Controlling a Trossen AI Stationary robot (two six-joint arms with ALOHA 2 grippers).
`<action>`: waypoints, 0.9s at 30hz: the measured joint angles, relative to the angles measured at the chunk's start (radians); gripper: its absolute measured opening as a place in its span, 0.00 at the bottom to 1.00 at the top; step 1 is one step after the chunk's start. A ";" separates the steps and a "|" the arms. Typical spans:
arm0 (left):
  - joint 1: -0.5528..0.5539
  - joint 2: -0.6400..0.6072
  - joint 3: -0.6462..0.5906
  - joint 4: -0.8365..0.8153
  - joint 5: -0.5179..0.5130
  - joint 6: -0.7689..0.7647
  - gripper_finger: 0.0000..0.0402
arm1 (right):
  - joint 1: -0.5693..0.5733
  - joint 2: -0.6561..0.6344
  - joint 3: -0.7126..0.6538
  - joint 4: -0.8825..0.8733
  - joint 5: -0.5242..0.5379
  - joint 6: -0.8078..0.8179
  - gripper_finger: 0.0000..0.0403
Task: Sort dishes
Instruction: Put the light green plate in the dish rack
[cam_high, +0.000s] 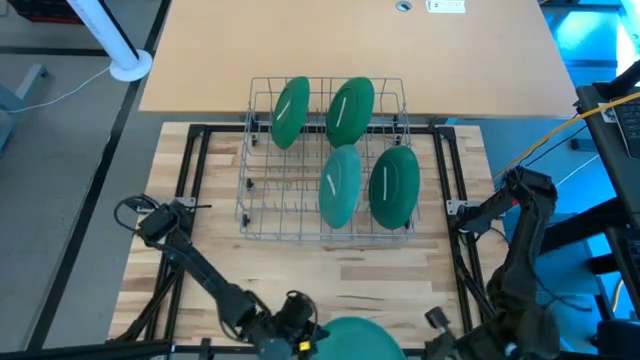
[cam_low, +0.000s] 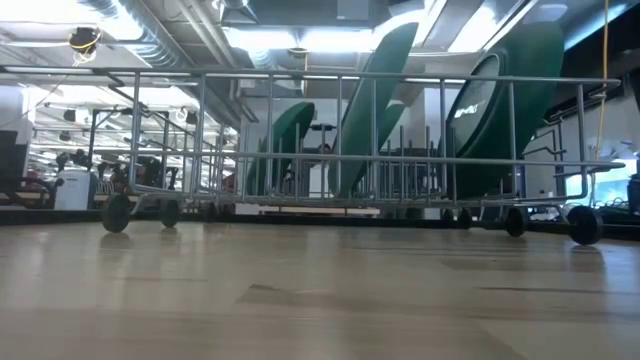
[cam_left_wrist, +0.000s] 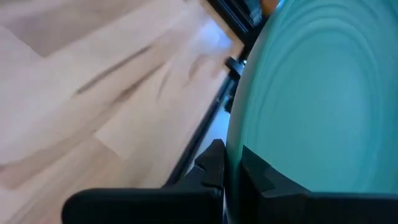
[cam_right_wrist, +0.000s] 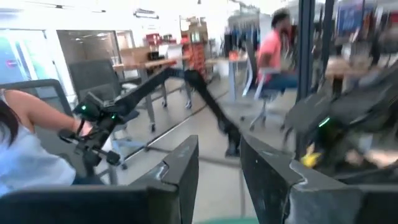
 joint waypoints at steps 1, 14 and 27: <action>-0.011 0.000 0.012 -0.032 -0.034 -0.003 0.00 | 0.007 -0.015 0.000 0.009 0.002 -0.047 0.31; -0.118 0.000 0.383 -0.805 -0.715 -0.143 0.00 | 0.139 -0.123 0.001 0.011 0.299 -0.457 0.31; -0.071 0.000 0.719 -1.044 -0.968 0.330 0.00 | 0.186 -0.124 0.001 -0.030 0.542 -0.700 0.31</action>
